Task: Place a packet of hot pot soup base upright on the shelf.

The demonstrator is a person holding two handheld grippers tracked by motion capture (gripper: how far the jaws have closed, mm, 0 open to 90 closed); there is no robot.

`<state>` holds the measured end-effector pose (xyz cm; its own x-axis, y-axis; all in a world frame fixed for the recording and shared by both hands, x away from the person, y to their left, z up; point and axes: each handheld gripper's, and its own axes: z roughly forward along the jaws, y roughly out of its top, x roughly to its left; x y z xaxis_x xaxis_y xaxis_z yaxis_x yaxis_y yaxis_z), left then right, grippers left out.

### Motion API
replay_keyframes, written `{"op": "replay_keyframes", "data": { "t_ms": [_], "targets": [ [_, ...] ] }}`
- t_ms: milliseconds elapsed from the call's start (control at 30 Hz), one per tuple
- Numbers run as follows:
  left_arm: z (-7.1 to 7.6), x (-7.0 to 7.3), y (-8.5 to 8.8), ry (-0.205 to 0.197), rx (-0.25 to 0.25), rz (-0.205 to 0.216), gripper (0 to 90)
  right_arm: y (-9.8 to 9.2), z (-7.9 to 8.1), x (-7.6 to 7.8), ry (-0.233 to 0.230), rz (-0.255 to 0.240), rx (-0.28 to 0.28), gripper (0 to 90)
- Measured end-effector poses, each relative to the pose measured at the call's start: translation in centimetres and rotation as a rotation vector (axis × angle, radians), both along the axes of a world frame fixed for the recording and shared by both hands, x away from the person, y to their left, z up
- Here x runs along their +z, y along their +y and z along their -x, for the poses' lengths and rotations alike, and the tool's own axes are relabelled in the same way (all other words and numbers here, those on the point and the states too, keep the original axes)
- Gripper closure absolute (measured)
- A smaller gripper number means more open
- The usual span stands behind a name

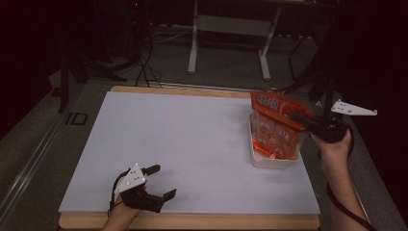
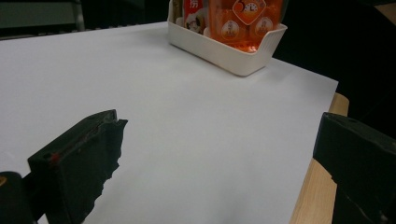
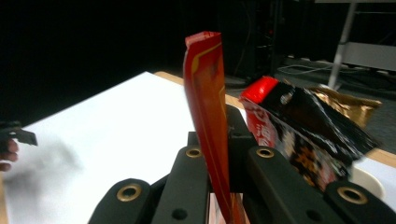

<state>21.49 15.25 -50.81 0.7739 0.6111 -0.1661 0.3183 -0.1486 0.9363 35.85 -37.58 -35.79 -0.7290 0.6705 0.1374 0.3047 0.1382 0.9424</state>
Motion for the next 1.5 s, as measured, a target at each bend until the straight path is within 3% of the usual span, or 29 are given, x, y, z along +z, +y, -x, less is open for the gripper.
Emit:
{"op": "replay_keyframes", "data": {
  "t_ms": [167, 367, 500, 533, 567, 600, 667, 700, 833, 1000, 1033, 1100, 1233, 1500],
  "targets": [
    [0.1, -0.1, -0.2, 0.001, -0.008, -0.005, 1.6, -0.4, 0.5, -1.5, 0.016, 0.034, -0.009, 89.9],
    [0.0, 0.1, 0.0, 0.002, 0.001, 0.008, 1.6, -1.3, 1.0, -2.3, 0.036, 0.002, -0.026, 89.5],
    [-0.1, 0.1, 0.1, 0.006, 0.008, 0.009, 1.6, -1.6, 1.4, -2.3, 0.033, 0.019, -0.054, 79.8],
    [-0.1, 0.0, 0.1, 0.008, 0.010, 0.007, 1.6, -1.8, 1.7, -1.9, 0.013, -0.017, -0.066, 72.2],
    [-0.1, 0.0, 0.1, 0.009, 0.010, 0.010, 1.6, -1.8, 1.7, -1.9, 0.013, -0.017, -0.066, 72.2],
    [-0.1, 0.0, 0.1, 0.009, 0.010, 0.010, 1.6, -1.8, 2.0, -1.1, -0.002, -0.053, -0.070, 70.0],
    [-0.1, 0.0, 0.1, 0.010, 0.007, 0.011, 1.6, -1.8, 2.1, -0.8, -0.008, -0.060, -0.071, 67.2],
    [-0.1, 0.0, 0.1, 0.011, 0.005, 0.011, 1.6, -1.5, 2.5, 0.2, -0.029, -0.068, -0.070, 60.9],
    [-0.1, -0.1, 0.0, 0.012, 0.004, 0.006, 1.6, -0.6, 3.2, 1.5, -0.053, -0.070, -0.039, 55.3],
    [-0.1, -0.2, 0.0, 0.030, -0.015, 0.025, 1.6, 0.9, 3.9, 2.3, -0.069, -0.053, -0.011, 47.6],
    [-0.1, -0.2, 0.0, 0.032, -0.016, 0.028, 1.6, 1.3, 4.1, 2.4, -0.079, -0.051, -0.006, 42.1],
    [-0.1, -0.3, 0.0, 0.035, -0.017, 0.016, 1.6, 2.0, 4.6, 2.7, -0.109, -0.029, -0.017, 39.2],
    [0.0, -0.3, 0.0, 0.032, -0.016, 0.015, 1.6, 3.7, 5.4, 2.8, -0.122, -0.035, 0.018, 32.7],
    [0.1, -0.2, 0.0, 0.027, -0.017, 0.017, 1.6, 5.9, 6.0, 1.8, -0.096, -0.048, 0.062, 23.1]
  ]
}}
